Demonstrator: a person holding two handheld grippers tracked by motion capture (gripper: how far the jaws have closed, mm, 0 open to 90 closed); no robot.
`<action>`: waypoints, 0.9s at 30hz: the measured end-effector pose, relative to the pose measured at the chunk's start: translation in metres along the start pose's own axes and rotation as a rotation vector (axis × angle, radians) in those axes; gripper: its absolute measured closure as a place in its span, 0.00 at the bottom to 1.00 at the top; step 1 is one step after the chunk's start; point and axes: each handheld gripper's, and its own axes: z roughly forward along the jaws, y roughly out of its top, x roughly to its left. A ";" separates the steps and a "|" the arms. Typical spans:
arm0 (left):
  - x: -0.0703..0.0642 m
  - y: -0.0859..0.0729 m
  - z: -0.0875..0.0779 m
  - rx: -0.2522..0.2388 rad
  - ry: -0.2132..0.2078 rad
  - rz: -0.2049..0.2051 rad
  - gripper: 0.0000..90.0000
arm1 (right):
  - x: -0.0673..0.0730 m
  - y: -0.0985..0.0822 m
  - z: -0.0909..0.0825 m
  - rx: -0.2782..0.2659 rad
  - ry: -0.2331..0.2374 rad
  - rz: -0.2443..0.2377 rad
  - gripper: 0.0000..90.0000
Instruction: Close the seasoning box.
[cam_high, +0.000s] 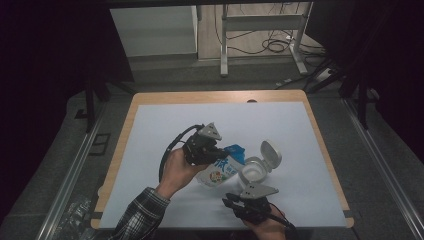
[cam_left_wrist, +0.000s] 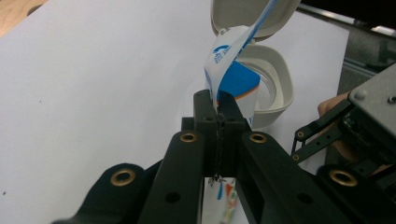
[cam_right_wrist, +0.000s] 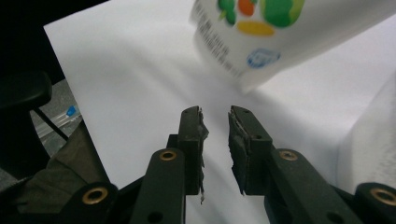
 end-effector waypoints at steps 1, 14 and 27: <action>0.001 -0.002 0.000 -0.016 -0.010 -0.008 1.00 | 0.000 0.000 -0.002 -0.009 0.004 0.014 0.81; 0.012 -0.019 0.001 -0.089 -0.015 -0.037 1.00 | -0.004 0.005 -0.014 -0.042 0.034 0.040 0.79; 0.017 -0.039 -0.006 -0.126 -0.042 -0.036 0.99 | -0.013 0.019 -0.026 -0.071 0.074 0.096 0.67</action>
